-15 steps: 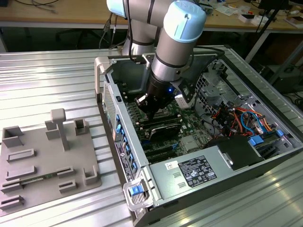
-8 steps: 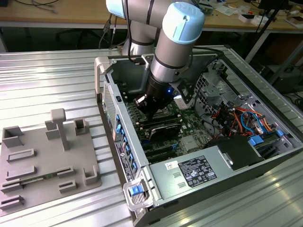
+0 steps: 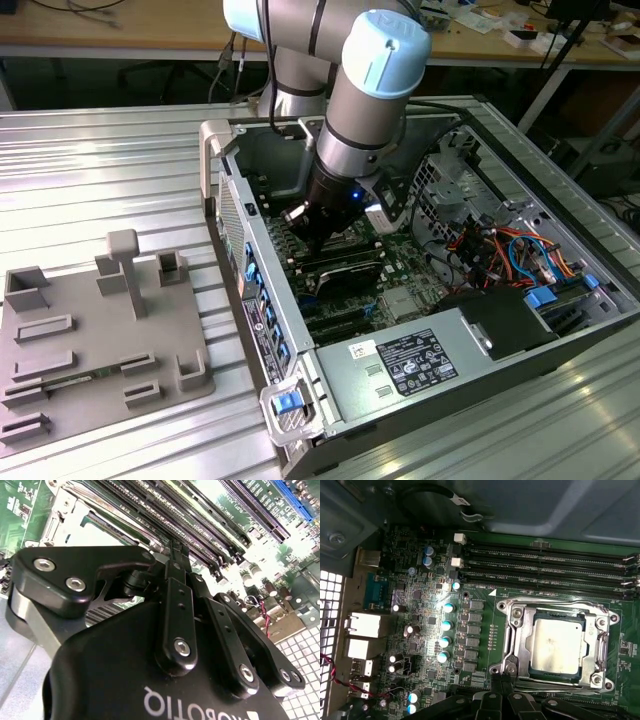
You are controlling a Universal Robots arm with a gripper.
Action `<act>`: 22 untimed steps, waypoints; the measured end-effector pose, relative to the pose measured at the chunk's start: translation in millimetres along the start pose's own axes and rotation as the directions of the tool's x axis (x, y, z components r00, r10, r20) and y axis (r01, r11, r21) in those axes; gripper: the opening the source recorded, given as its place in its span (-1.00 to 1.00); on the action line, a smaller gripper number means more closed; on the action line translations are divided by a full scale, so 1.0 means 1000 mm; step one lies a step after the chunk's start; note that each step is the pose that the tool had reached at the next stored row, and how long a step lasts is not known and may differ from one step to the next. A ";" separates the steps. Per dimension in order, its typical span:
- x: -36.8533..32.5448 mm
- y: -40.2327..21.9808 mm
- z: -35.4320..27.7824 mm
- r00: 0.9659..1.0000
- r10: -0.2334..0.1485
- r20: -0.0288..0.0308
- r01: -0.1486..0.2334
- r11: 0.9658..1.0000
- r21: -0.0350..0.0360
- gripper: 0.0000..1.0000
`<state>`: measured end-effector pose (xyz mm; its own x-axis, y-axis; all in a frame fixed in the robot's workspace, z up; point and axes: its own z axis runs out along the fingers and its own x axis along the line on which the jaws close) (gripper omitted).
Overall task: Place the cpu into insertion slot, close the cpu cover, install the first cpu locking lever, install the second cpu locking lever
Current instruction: 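Install the second cpu locking lever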
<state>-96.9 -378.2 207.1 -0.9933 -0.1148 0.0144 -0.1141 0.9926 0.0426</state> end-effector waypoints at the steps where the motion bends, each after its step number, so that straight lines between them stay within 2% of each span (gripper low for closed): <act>1: 0.0000 0.0000 0.0000 1.000 0.000 0.000 0.000 1.000 0.000 -0.79; 9: -0.0002 0.0033 0.0005 1.000 0.000 0.001 0.000 1.000 -0.006 -0.79; 18: -0.0004 0.0038 0.0060 1.000 0.000 0.002 0.000 1.000 -0.017 -0.79; 22: -0.0004 0.0039 0.0062 1.000 -0.001 0.001 0.001 1.000 -0.015 -0.79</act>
<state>-97.1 -374.0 201.1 -0.9932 -0.1154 0.0129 -0.1145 0.9917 0.0577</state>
